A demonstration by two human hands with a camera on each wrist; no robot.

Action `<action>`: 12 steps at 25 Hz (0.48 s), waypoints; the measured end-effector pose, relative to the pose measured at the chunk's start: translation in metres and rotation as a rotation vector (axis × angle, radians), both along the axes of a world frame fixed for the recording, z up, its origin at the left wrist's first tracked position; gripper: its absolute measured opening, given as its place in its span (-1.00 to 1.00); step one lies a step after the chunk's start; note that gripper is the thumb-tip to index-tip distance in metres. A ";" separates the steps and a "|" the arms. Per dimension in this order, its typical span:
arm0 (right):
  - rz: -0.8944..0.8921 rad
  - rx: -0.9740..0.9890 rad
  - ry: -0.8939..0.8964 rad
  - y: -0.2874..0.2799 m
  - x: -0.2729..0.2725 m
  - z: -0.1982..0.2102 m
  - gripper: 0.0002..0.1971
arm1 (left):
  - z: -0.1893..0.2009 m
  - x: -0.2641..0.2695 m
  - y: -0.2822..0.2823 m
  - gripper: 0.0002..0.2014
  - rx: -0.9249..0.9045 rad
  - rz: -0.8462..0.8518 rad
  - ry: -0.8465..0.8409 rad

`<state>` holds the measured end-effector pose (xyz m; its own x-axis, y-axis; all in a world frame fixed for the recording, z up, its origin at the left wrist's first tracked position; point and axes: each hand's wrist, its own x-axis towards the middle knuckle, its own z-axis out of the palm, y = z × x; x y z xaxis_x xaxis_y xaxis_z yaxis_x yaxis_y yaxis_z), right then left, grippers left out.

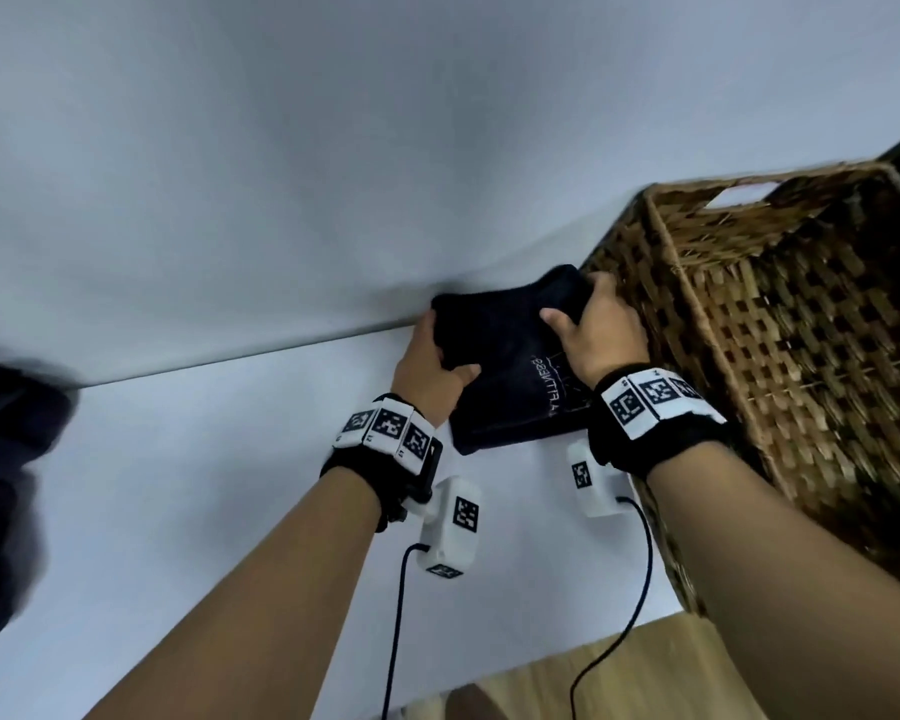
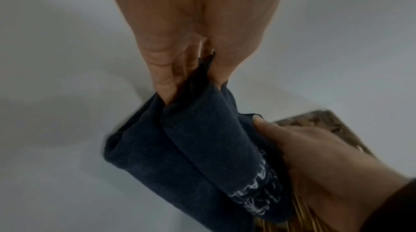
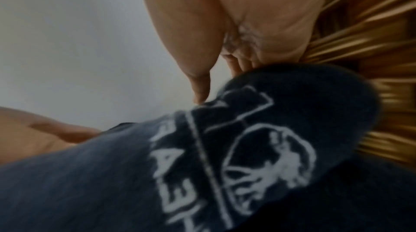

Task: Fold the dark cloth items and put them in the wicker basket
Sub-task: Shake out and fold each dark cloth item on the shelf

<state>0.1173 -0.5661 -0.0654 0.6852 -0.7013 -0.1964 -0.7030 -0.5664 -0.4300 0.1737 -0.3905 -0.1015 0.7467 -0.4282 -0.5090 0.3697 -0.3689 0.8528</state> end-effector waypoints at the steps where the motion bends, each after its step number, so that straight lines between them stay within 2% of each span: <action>1: 0.060 -0.058 -0.048 0.004 -0.002 -0.004 -0.47 | -0.002 0.000 0.000 -0.19 0.018 -0.009 -0.019; 3: 0.208 -0.171 -0.173 0.015 -0.008 -0.012 -0.54 | -0.001 -0.003 0.003 -0.15 0.073 -0.052 -0.153; 4: 0.286 -0.205 -0.169 0.021 -0.010 -0.019 -0.56 | 0.001 -0.004 0.005 -0.16 0.137 -0.117 -0.257; 6: 0.389 -0.224 -0.052 0.026 -0.016 -0.034 -0.59 | 0.006 -0.010 0.007 -0.27 0.323 -0.291 -0.421; 9: 0.413 -0.230 0.030 0.024 -0.017 -0.036 -0.61 | 0.014 -0.015 0.021 -0.41 0.476 -0.446 -0.423; 12: 0.377 -0.194 -0.098 0.053 -0.002 -0.003 -0.67 | 0.032 -0.011 0.061 -0.43 0.487 -0.406 -0.403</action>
